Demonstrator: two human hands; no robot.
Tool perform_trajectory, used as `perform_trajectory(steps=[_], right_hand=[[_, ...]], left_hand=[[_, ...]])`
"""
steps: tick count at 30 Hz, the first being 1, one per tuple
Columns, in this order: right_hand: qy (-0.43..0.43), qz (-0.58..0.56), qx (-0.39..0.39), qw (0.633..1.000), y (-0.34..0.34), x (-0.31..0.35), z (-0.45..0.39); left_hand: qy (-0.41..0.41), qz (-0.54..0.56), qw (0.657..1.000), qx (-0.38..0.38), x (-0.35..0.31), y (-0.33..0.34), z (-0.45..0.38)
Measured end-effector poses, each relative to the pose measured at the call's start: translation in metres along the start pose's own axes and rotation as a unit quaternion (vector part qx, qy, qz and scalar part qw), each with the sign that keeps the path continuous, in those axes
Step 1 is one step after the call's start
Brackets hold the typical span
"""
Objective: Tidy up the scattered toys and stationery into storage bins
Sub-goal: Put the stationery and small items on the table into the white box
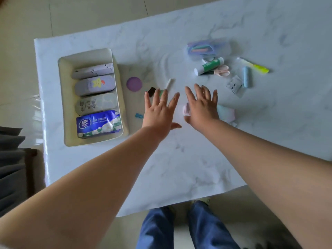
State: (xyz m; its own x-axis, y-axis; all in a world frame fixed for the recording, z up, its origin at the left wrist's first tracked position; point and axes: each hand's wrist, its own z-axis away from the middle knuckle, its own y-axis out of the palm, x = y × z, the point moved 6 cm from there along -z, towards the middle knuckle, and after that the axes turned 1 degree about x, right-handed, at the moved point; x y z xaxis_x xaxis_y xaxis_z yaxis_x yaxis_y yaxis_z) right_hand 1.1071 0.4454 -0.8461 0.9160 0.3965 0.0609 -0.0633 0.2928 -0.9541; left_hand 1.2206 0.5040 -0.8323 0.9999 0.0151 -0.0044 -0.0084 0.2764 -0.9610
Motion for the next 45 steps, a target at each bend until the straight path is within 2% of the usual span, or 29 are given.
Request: perform_trajectory(steps=[4,10,18,27,32,36,45], right_hand=[[0.019,0.001,0.045,0.999,0.014,-0.043,0.008],[0.039,-0.015,0.070,0.997,0.040,-0.094,0.013],[0.034,-0.008,0.061,0.998,0.056,-0.110,0.010],[0.007,-0.017,0.061,0.998,0.039,-0.089,-0.003],[-0.031,-0.028,0.060,0.997,0.010,-0.039,-0.013],[-0.074,-0.033,0.029,0.996,-0.018,0.032,-0.022],[-0.140,-0.017,-0.024,0.990,-0.047,0.170,-0.036]], left_hand=[[-0.007,-0.005,1.000,0.025,-0.024,0.012,-0.015],[-0.010,-0.001,0.997,0.077,-0.064,0.031,-0.041],[-0.022,-0.007,0.994,0.108,-0.086,0.051,-0.052],[-0.059,0.002,0.997,0.051,-0.065,0.035,-0.057],[-0.089,0.000,0.996,0.016,-0.014,0.007,-0.036],[-0.133,-0.003,0.991,-0.017,0.051,-0.015,-0.010],[-0.209,-0.020,0.978,-0.015,0.172,-0.032,0.048]])
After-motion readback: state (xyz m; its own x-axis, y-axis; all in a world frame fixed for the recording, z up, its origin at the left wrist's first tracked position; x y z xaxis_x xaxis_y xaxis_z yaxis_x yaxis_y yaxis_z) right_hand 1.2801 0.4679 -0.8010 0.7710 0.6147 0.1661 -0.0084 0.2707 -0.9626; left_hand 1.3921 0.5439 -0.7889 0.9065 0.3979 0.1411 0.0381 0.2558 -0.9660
